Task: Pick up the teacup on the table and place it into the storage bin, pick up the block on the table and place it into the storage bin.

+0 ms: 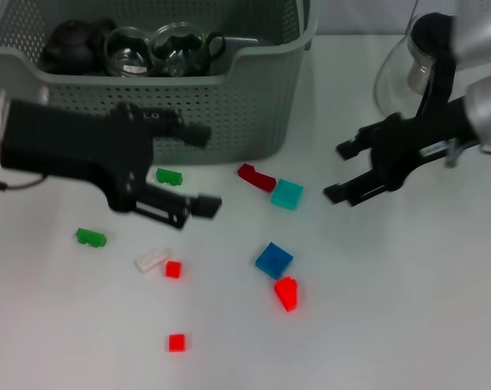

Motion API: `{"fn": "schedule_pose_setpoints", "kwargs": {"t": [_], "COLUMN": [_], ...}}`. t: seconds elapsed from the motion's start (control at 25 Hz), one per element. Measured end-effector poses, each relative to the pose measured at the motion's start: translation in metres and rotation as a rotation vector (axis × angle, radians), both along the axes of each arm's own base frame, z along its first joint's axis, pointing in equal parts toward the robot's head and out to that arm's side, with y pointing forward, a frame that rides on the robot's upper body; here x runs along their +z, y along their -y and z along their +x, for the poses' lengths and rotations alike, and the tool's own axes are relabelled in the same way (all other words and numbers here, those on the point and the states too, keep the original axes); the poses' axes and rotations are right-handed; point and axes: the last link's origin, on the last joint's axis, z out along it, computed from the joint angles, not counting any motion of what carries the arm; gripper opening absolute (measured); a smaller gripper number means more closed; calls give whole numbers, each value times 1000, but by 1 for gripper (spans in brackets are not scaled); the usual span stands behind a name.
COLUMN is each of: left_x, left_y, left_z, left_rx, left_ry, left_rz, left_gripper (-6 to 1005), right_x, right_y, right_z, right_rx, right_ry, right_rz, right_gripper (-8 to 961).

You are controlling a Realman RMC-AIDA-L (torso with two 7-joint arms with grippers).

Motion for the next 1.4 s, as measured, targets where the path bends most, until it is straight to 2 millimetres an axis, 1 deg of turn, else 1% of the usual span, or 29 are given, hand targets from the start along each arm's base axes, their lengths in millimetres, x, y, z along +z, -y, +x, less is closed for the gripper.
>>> {"fn": "schedule_pose_setpoints", "kwargs": {"t": [0.08,0.28,0.52,0.56,0.8,1.12,1.4], "left_x": [-5,-16,-27,-27,-30,-32,-32], "left_y": [6,14,17,17,16,13,11], "left_z": [-6,-23,-40,-40,-41,-40,-40], "left_rx": [-26,-42,-46,-41,-35,-44,-39], "left_ry": [7,42,73,74,77,66,63], "left_rz": [-2,-17,0,2,9,18,28], "left_gripper": [952,952,952,952,952,952,952], "right_x": [-13,-38,-60,-60,-75,-88,-88], "right_y": [-2,-3,-6,-6,-8,-10,-11], "right_z": [-7,-18,-18,-18,-20,-16,-16], "right_rx": [16,52,54,54,75,96,97], "right_ry": [36,106,180,180,177,201,201], "right_rz": [1,5,22,22,62,108,119], "right_gripper": [877,877,877,877,877,878,828]}}
